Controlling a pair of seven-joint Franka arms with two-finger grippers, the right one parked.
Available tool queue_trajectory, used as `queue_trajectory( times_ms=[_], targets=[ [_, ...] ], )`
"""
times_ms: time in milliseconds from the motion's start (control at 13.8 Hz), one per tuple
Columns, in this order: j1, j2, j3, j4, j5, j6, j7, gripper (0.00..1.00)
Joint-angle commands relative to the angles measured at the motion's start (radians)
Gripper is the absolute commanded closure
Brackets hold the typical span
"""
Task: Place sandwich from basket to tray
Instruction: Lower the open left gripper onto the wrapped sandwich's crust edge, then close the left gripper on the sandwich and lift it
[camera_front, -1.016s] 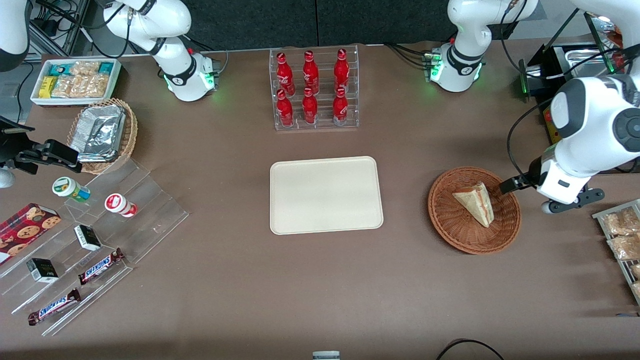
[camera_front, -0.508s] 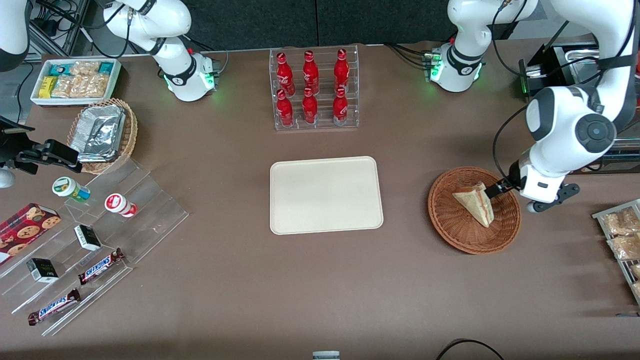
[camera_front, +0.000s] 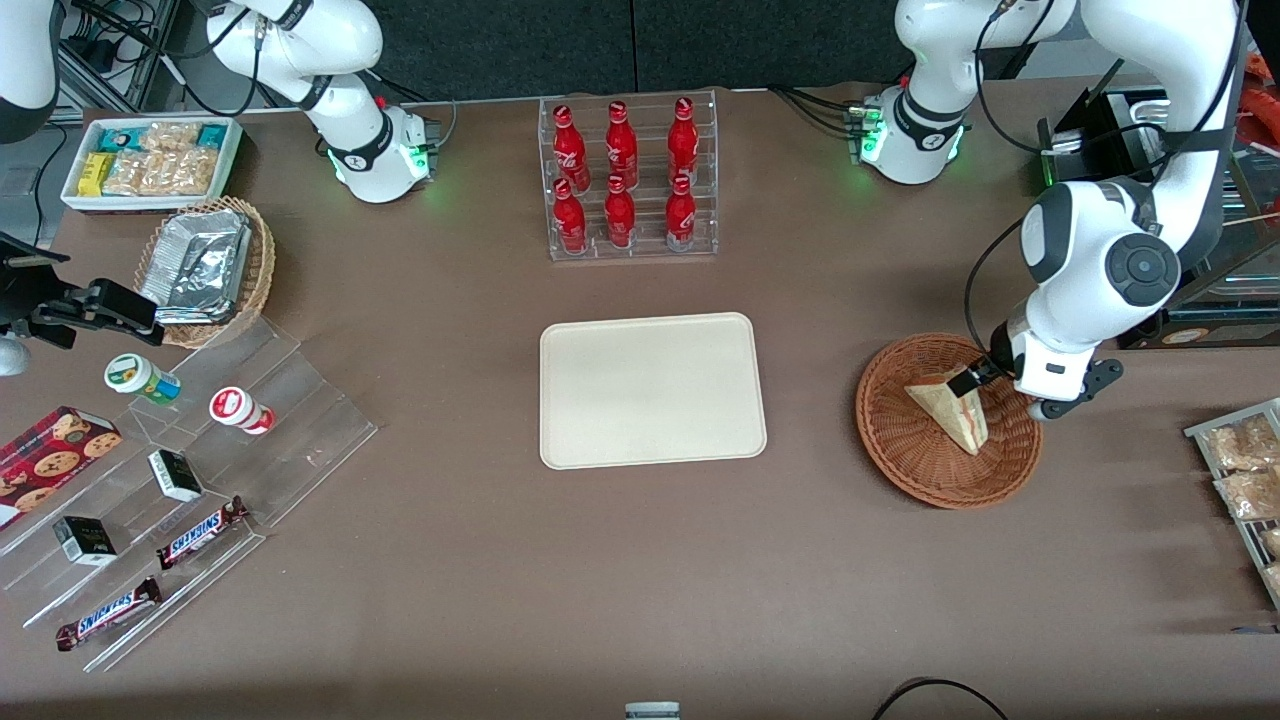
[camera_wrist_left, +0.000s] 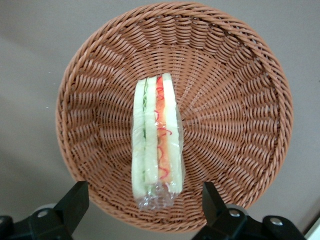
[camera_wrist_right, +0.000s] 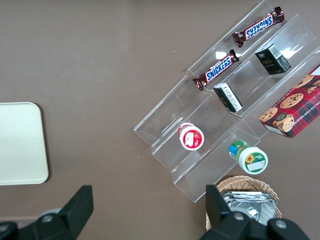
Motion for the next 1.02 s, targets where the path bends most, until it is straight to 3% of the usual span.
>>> queue_trajectory(
  times_ms=[0,508,581,798,871,944],
  targets=[
    [0.009,0.020,-0.017,-0.033,-0.008,0.074,-0.030,0.00],
    [0.032,0.076,-0.018,-0.065,-0.008,0.166,-0.031,0.03],
    [0.035,0.082,-0.018,-0.064,-0.010,0.166,-0.034,0.13],
    [0.038,0.083,-0.018,-0.064,-0.022,0.166,-0.123,0.79],
    [0.038,0.085,-0.018,-0.064,-0.022,0.166,-0.151,0.93],
    [0.038,0.085,-0.018,-0.061,-0.022,0.165,-0.158,1.00]
  ],
)
